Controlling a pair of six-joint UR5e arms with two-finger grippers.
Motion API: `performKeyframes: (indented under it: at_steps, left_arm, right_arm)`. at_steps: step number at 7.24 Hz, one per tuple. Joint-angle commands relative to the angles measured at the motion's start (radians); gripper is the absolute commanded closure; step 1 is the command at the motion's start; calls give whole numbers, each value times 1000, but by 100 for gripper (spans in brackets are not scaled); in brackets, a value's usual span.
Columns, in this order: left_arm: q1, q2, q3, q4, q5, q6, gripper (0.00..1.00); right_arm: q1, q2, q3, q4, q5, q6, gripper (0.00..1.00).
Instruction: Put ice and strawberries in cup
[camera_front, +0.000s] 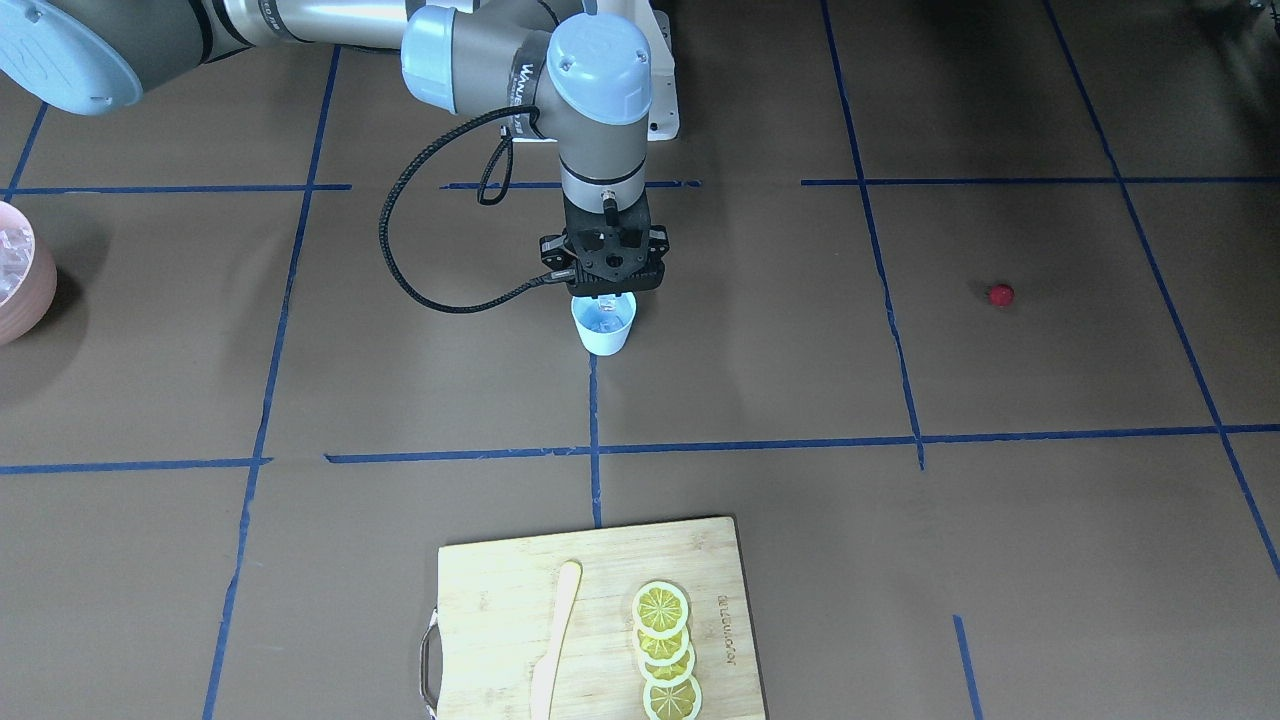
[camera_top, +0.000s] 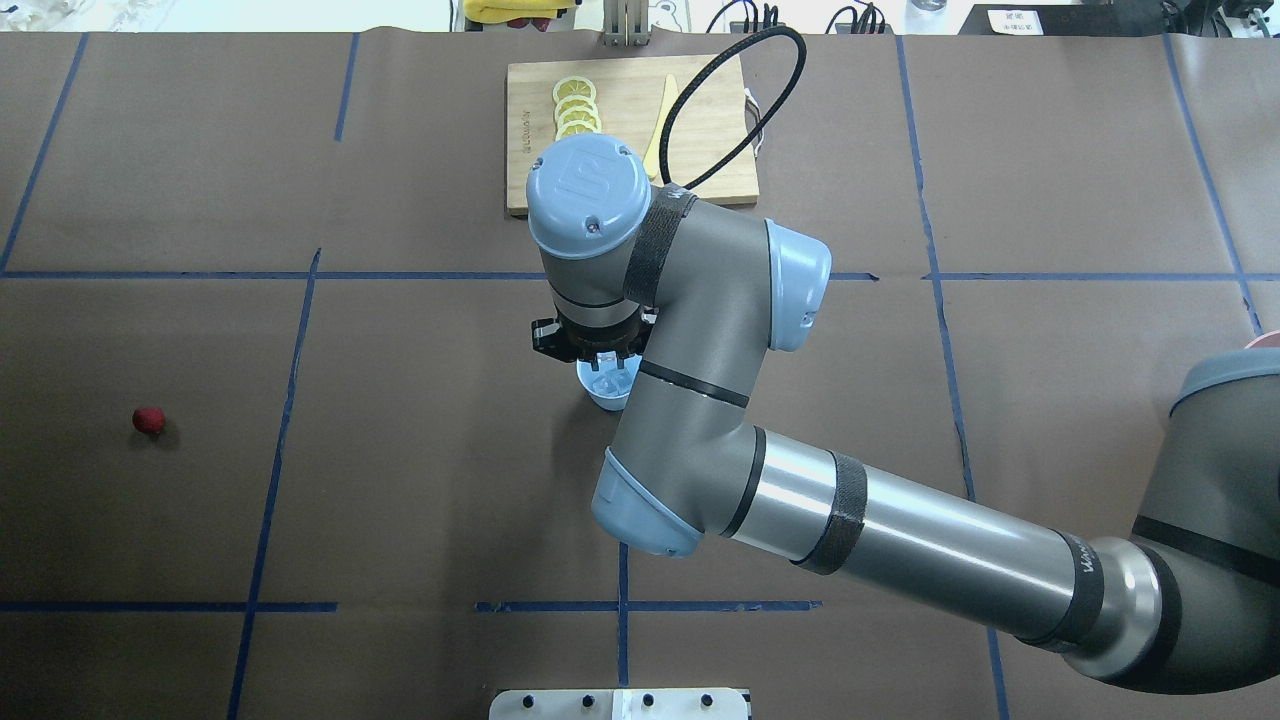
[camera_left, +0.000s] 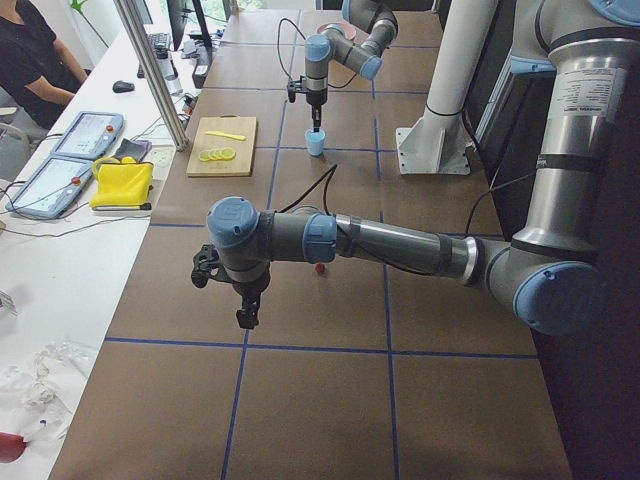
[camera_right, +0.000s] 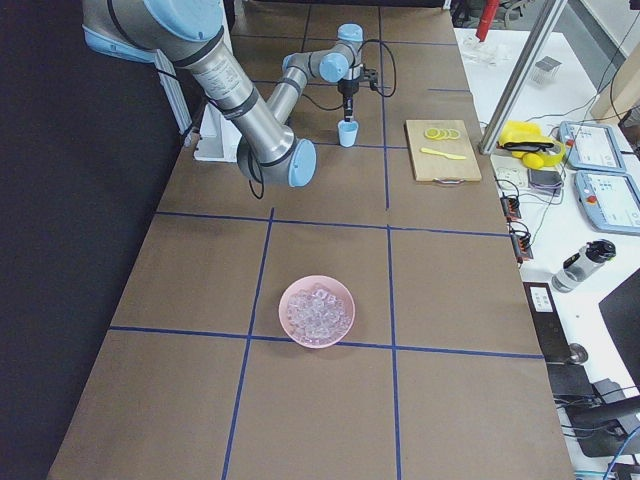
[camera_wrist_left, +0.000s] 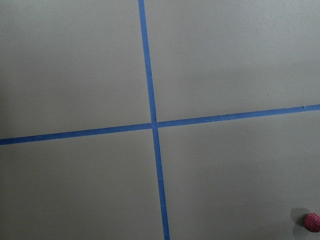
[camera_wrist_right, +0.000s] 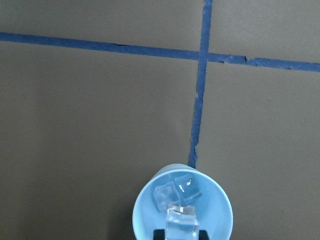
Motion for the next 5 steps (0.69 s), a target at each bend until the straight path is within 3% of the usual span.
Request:
performKeyframes:
  at_steps: [1,2,5]
  left_arm:
    - [0,-2,-3,0,0,-5,0]
    - [-1,0,-6,0,0,-5,0]
    - [0,0,-8,0,0,-7,0]
  right_arm:
    - [-1,3,0,0,-1,0,68]
    - [-2,0,-2,-1,-1,0,15]
    - [-1,0,0,-1,-1,0,2]
